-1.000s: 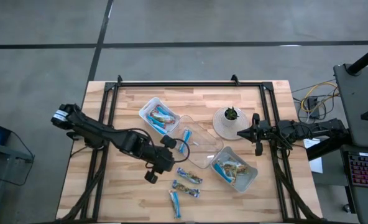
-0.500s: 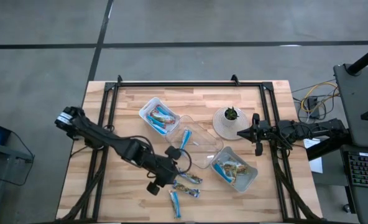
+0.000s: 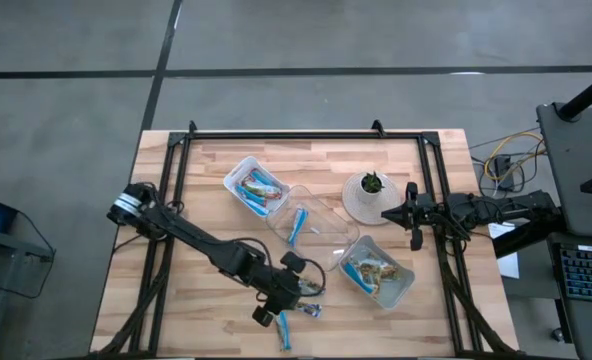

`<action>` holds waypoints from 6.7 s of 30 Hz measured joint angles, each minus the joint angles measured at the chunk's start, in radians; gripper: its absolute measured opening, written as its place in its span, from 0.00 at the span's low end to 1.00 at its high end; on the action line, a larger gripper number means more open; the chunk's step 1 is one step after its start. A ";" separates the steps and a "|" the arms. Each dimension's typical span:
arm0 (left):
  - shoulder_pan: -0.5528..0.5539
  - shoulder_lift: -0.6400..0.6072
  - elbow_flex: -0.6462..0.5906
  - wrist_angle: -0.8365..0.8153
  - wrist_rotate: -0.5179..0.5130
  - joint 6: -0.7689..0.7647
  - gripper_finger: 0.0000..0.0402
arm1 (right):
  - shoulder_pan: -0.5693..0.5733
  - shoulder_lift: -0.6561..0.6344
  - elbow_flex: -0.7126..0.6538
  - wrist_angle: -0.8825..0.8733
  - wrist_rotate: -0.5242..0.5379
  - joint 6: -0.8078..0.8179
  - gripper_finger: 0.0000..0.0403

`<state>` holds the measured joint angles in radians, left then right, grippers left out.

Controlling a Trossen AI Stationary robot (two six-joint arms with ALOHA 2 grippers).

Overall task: Pick and place Granola Bars by type
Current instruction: Put the blue granola bar into the transparent bin

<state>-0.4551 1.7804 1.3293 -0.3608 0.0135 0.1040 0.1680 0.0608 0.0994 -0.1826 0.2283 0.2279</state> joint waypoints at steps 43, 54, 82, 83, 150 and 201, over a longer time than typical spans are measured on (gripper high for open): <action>-0.004 0.210 -0.011 0.069 -0.017 -0.081 0.44 | 0.000 0.000 0.000 0.000 0.000 0.000 0.03; -0.004 0.239 -0.011 0.071 -0.022 -0.082 0.44 | 0.000 0.000 0.000 0.000 0.000 0.000 0.03; -0.004 0.239 -0.008 0.039 -0.005 -0.075 0.09 | 0.000 0.000 0.000 0.000 0.000 0.000 0.03; -0.004 0.239 -0.008 0.039 -0.005 -0.075 0.09 | 0.000 0.000 0.000 0.000 0.000 0.000 0.03; 0.432 0.012 0.323 -0.357 -0.008 -0.991 0.09 | 0.000 0.000 0.000 0.000 0.000 0.000 0.03; 0.390 -0.011 0.125 -0.139 0.025 -0.927 0.12 | 0.000 0.000 0.000 0.000 0.000 0.000 0.03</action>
<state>-0.0647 1.7695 1.4544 -0.4995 0.0389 -0.8233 0.1677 0.0608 0.0990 -0.1822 0.2283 0.2279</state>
